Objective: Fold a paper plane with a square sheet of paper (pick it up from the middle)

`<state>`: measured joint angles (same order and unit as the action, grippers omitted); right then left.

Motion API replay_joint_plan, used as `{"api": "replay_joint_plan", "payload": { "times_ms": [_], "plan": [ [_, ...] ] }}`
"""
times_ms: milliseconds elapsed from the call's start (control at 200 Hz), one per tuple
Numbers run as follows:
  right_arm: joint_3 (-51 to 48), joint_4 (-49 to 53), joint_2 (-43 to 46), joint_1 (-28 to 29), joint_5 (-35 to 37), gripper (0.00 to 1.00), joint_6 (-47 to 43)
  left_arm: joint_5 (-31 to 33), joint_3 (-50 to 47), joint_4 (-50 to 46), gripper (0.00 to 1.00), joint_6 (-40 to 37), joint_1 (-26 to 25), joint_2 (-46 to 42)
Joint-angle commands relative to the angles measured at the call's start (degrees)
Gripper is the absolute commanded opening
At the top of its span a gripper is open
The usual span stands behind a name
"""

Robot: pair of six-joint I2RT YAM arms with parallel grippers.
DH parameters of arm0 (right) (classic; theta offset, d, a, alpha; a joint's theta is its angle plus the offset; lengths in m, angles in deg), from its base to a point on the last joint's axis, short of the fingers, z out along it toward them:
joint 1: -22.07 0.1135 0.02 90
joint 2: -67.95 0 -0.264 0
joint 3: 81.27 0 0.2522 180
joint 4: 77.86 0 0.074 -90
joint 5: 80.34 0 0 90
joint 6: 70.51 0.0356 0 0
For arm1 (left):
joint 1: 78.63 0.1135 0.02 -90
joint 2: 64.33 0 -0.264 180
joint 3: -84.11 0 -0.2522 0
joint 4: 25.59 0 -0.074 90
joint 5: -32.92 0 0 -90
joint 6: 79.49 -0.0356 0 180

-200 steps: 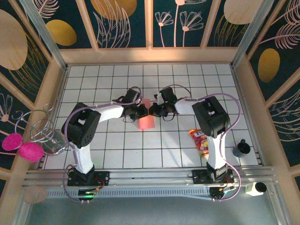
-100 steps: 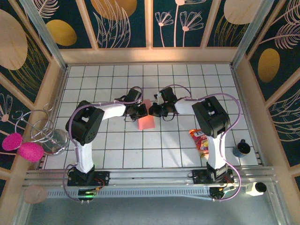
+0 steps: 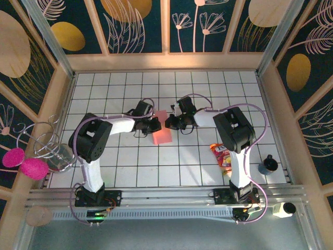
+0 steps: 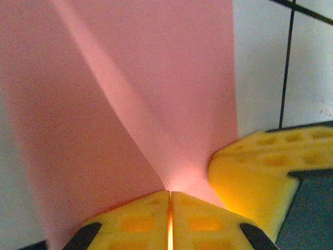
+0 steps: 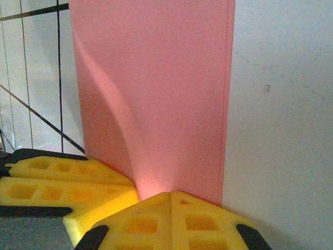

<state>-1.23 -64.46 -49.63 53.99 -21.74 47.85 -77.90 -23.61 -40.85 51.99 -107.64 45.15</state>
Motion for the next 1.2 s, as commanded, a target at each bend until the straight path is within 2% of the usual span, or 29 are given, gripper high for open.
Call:
{"api": "replay_joint_plan", "payload": {
  "times_ms": [0, 170, 310, 400, 501, 616, 721, 941, 1196],
  "plan": [
    [-6.03, 15.89, -7.40, -0.28, 8.85, 0.00, -1.71, -0.66, -4.62, -5.01, 0.11, -4.63, 2.93, -1.23],
    [-5.97, 15.92, -7.66, -0.25, 9.16, 0.00, -1.59, -0.02, -5.87, -6.94, 0.11, -7.82, 6.17, -2.52],
    [-5.79, 15.92, -7.71, -0.28, 9.16, 0.00, -1.55, -0.48, -4.98, -7.29, 0.11, -8.55, 6.97, -6.20],
    [-5.60, 15.75, -7.70, -0.22, 9.01, 0.00, -1.38, -4.67, -4.55, -4.07, 0.11, -6.67, 6.91, -8.63],
    [-5.48, 15.51, -7.84, -0.28, 8.81, 0.00, -1.12, -10.94, -6.14, 4.23, 0.11, -1.63, 6.57, -9.52],
    [-5.64, 15.28, -7.92, -0.26, 8.72, 0.00, -0.82, -13.06, -5.77, 8.98, 0.12, 0.87, 4.79, -7.00],
    [-5.60, 15.13, -8.02, -0.21, 8.55, 0.00, -0.67, -13.05, -3.58, 8.62, 0.12, 0.64, 3.37, -3.56],
    [-5.81, 15.32, -8.02, -0.28, 9.05, 0.00, -0.59, -10.84, -3.15, 7.97, 0.12, -1.23, 3.70, 0.79],
    [-5.90, 17.25, -9.02, -0.22, 12.16, 0.00, -1.00, -7.21, -4.79, 4.39, 0.13, -6.14, 8.69, 0.36]
  ]
}}
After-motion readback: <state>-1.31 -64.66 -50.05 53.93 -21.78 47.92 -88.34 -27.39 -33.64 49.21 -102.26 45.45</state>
